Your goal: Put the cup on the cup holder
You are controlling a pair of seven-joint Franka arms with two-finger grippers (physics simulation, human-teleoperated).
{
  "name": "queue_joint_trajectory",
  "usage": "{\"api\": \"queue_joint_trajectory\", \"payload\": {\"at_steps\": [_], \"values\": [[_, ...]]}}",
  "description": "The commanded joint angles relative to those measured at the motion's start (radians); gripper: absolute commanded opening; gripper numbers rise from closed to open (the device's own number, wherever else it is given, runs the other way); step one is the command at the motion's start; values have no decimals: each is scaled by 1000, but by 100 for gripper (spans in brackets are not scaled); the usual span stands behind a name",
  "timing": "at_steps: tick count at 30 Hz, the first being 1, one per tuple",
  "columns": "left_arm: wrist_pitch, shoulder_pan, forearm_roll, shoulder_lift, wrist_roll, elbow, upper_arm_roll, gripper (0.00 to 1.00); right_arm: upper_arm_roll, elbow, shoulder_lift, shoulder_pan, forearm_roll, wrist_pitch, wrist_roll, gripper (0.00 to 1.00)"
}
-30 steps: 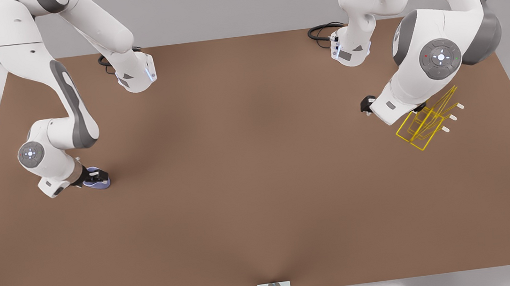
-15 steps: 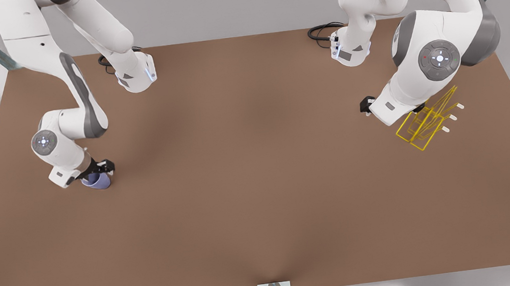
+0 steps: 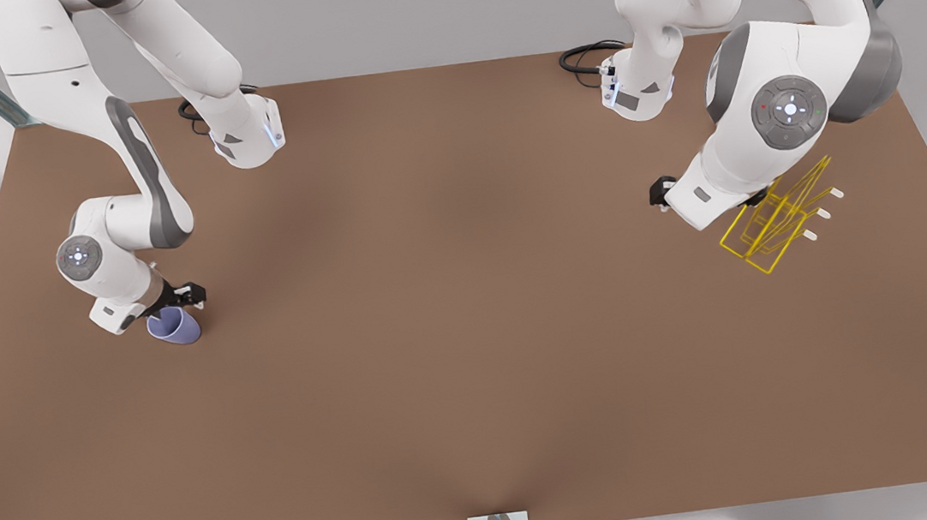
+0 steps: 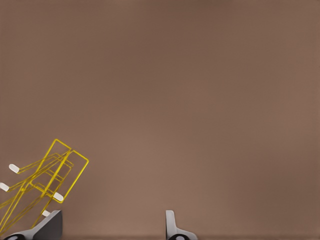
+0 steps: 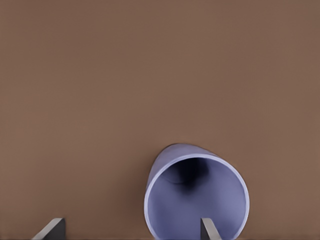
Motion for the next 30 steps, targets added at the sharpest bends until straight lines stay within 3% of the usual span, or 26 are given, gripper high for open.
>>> {"api": "queue_joint_trajectory", "payload": {"at_steps": [1,19,20,22,24,28,30], "values": [[0,0,1,-1,0,0,0,100,0,-1,6,1,2,0,-31,100],[-2,-9,0,-1,-2,0,0,100,-10,32,147,-30,-15,11,-11,100],[-2,-9,0,-1,-2,0,0,100,-10,37,152,-30,-32,11,0,95],[-2,-9,0,-1,0,0,0,100,-12,37,163,-30,-33,11,11,75],[-2,-9,0,-1,0,0,0,100,-12,37,163,-31,-33,11,11,68],[-2,-9,0,-1,-2,0,0,100,-12,37,167,-31,-33,8,17,45],[-3,-11,1,-1,-2,0,0,100,-12,39,167,-31,-33,4,20,44]]}}
